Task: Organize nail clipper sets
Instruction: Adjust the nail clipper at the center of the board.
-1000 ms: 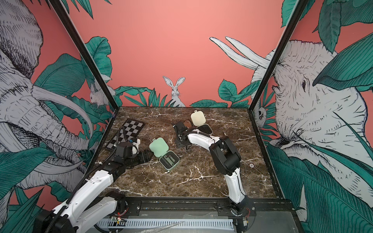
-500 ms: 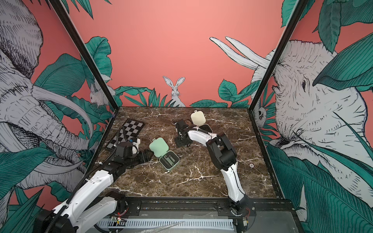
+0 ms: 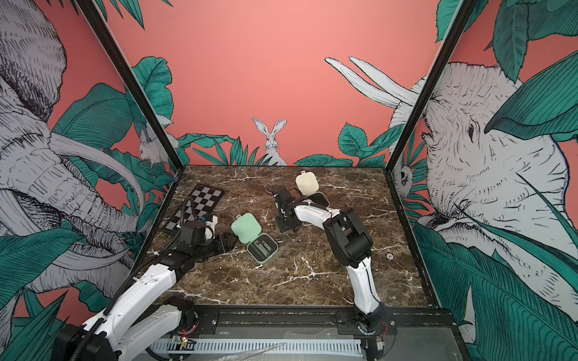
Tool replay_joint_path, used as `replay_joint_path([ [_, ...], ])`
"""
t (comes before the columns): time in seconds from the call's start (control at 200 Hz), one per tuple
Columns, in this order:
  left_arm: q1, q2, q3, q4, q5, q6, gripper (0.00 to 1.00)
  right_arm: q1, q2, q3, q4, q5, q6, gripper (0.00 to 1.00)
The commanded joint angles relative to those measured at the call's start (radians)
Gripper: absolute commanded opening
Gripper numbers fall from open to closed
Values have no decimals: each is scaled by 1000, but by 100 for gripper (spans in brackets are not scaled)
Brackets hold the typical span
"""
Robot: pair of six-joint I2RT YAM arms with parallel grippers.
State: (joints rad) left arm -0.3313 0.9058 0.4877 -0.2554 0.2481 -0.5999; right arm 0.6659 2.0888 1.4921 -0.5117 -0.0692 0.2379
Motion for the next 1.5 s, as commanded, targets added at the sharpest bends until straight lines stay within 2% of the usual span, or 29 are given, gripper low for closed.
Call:
replay_joint_path([
  [0.0,-3,-13,-13,20,3,-12,76,6,-20,-44,-61,24,26,41],
  [0.275,-3,-26,-26,26,8,-18,76,6,-61,-108,-3,-36,132,20],
  [0.51,-3,-15,-9,26,37,-7,77,0,-121,-173,70,-109,241,14],
  [0.55,-4,-9,-2,17,47,-2,77,-4,-144,-228,100,-134,272,14],
  [0.65,-9,-3,6,26,65,-9,76,-18,-209,-340,229,-230,382,14],
  [0.8,-31,3,8,63,74,-35,76,-49,-240,-544,573,-442,608,14],
  [0.955,-53,15,27,70,70,-41,75,-53,-233,-696,767,-475,727,14],
  [1.105,-67,7,38,65,58,-50,75,-57,-287,-784,776,-436,750,22],
  [1.27,-81,3,37,71,46,-61,75,-58,-396,-828,641,-350,726,43],
  [1.38,-87,7,37,76,40,-66,75,-58,-469,-843,549,-296,710,48],
  [1.495,-90,9,37,81,36,-67,75,-56,-547,-801,413,-230,636,47],
])
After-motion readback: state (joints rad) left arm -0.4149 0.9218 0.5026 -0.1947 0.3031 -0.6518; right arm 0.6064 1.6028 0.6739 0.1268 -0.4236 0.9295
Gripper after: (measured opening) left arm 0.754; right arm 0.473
